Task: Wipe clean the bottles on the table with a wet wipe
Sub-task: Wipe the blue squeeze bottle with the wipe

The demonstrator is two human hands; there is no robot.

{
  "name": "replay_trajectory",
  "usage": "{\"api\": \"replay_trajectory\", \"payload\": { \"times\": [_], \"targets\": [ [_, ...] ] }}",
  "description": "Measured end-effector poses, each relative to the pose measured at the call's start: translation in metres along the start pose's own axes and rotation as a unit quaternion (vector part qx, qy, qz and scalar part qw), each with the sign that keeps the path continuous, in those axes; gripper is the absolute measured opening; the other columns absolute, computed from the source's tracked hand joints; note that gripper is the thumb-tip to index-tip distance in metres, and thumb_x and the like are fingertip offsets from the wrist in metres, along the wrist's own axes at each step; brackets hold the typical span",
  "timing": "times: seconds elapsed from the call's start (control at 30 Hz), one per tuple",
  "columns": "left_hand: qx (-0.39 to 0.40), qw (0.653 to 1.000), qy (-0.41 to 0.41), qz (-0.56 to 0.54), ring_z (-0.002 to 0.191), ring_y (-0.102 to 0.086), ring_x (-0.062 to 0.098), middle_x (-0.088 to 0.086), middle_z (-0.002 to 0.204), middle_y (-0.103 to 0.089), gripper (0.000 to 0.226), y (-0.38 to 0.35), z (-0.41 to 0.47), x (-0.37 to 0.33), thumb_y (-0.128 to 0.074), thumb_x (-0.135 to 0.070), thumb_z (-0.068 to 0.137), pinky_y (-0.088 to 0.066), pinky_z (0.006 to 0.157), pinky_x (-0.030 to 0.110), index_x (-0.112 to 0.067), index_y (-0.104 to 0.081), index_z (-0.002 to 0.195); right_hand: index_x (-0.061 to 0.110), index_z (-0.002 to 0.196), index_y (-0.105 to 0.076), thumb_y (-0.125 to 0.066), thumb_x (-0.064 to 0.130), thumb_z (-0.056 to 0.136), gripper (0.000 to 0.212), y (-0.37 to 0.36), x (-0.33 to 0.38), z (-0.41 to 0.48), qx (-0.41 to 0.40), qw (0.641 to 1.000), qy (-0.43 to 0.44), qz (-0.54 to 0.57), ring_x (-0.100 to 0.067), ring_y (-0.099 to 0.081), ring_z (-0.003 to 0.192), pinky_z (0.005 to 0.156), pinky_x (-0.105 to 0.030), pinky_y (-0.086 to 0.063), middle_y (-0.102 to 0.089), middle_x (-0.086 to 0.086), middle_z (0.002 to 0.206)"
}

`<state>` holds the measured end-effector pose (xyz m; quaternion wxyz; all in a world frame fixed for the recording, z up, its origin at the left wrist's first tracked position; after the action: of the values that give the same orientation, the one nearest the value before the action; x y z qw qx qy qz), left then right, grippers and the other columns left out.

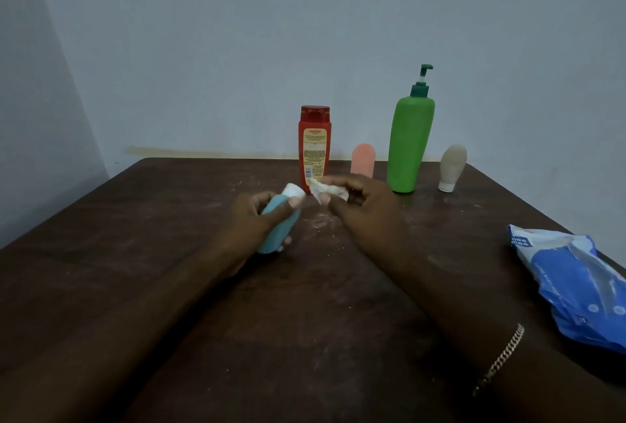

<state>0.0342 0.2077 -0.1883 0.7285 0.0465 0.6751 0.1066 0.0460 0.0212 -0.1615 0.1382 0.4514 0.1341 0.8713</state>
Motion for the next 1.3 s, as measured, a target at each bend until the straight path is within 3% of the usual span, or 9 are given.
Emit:
{"api": "replay_trajectory", "payload": {
  "times": [0.17,0.4,0.63,0.7,0.8,0.9,0.97,1.07,1.3],
  "targets": [
    [-0.003,0.988,0.005,0.155,0.074,-0.064,0.009,-0.006,0.088,-0.064,0.041,-0.006,0.002,0.002,-0.083,-0.031,0.076,-0.048,0.054,0.016,-0.025,-0.056,0.106,0.026,0.122,-0.068,-0.066,0.02,0.091,0.031,-0.009,0.018,-0.004,0.061,0.979,0.13,-0.144,-0.006,-0.059,0.092,0.078,-0.028,-0.055,-0.061,0.009,0.105],
    [0.018,0.901,-0.157,0.405,0.091,-0.056,0.004,-0.007,0.11,-0.064,0.054,-0.017,-0.014,-0.018,-0.083,-0.026,0.079,-0.047,0.08,0.02,-0.021,-0.06,0.128,0.008,0.101,-0.074,-0.067,0.01,0.085,0.018,-0.02,0.035,-0.004,0.09,0.953,0.176,-0.23,-0.012,-0.052,0.079,0.065,-0.024,-0.043,-0.054,0.0,0.092],
    [-0.014,0.918,-0.111,0.38,0.08,-0.057,0.004,-0.005,0.103,-0.064,0.045,-0.008,-0.008,-0.016,-0.081,-0.025,0.08,-0.043,0.067,0.015,-0.016,-0.062,0.121,0.013,0.101,-0.069,-0.061,0.024,0.093,0.015,-0.024,0.032,-0.01,0.115,0.942,0.174,-0.263,-0.009,-0.051,0.083,0.068,-0.02,-0.036,-0.053,0.003,0.098],
    [0.005,0.91,-0.127,0.395,0.087,-0.058,0.005,-0.003,0.111,-0.066,0.048,-0.01,-0.011,-0.017,-0.081,-0.025,0.08,-0.047,0.075,0.018,-0.019,-0.062,0.123,0.013,0.099,-0.07,-0.062,0.024,0.093,0.015,-0.024,0.03,-0.01,0.11,0.946,0.166,-0.257,-0.007,-0.048,0.08,0.066,-0.019,-0.034,-0.051,0.005,0.094],
    [0.021,0.884,-0.181,0.431,0.096,-0.06,0.007,-0.001,0.116,-0.068,0.051,-0.016,-0.02,-0.024,-0.08,-0.027,0.081,-0.054,0.086,0.026,-0.023,-0.06,0.127,0.022,0.101,-0.075,-0.064,0.027,0.092,0.015,-0.014,0.024,-0.002,0.111,0.973,0.112,-0.167,-0.002,-0.052,0.08,0.069,-0.019,-0.041,-0.054,0.013,0.089],
    [0.041,0.885,-0.202,0.417,0.096,-0.058,0.004,-0.002,0.118,-0.068,0.051,-0.017,-0.023,-0.026,-0.08,-0.028,0.081,-0.053,0.088,0.026,-0.025,-0.06,0.128,0.015,0.1,-0.078,-0.065,0.014,0.091,0.016,-0.007,0.006,0.003,0.173,0.983,-0.054,0.027,-0.019,-0.068,0.094,0.086,-0.041,-0.057,-0.074,0.002,0.096],
    [0.056,0.885,-0.216,0.408,0.089,-0.056,-0.001,-0.006,0.116,-0.067,0.051,-0.019,-0.024,-0.028,-0.081,-0.029,0.08,-0.047,0.081,0.014,-0.024,-0.06,0.127,0.002,0.101,-0.075,-0.057,-0.001,0.091,0.02,-0.01,-0.002,0.0,0.206,0.948,-0.152,0.187,-0.032,-0.067,0.103,0.093,-0.049,-0.055,-0.074,-0.013,0.105],
    [0.047,0.907,-0.224,0.355,0.084,-0.056,-0.002,-0.014,0.107,-0.06,0.053,-0.018,-0.027,-0.034,-0.084,-0.028,0.076,-0.042,0.072,0.008,-0.021,-0.062,0.124,-0.005,0.107,-0.067,-0.042,-0.009,0.091,0.03,-0.013,-0.004,-0.008,0.225,0.876,-0.23,0.36,-0.032,-0.064,0.108,0.091,-0.04,-0.056,-0.069,-0.02,0.115],
    [0.052,0.979,-0.162,0.109,0.05,-0.064,0.014,-0.001,0.07,-0.07,0.037,-0.013,-0.023,-0.025,-0.084,-0.019,0.075,-0.054,0.051,0.021,-0.022,-0.063,0.105,-0.008,0.126,-0.055,-0.035,-0.006,0.093,0.038,-0.024,-0.001,-0.011,0.202,0.814,-0.262,0.476,-0.018,-0.058,0.081,0.065,-0.023,-0.055,-0.063,-0.02,0.106]
  ]
}}
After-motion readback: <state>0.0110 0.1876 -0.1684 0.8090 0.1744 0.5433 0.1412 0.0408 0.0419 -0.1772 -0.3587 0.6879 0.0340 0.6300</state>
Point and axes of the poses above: each hand's wrist, its own z-axis towards the middle knuckle, its own y-axis out of the back of the hand, x = y × z, the point moved 6 cm from there along z, towards the middle knuckle
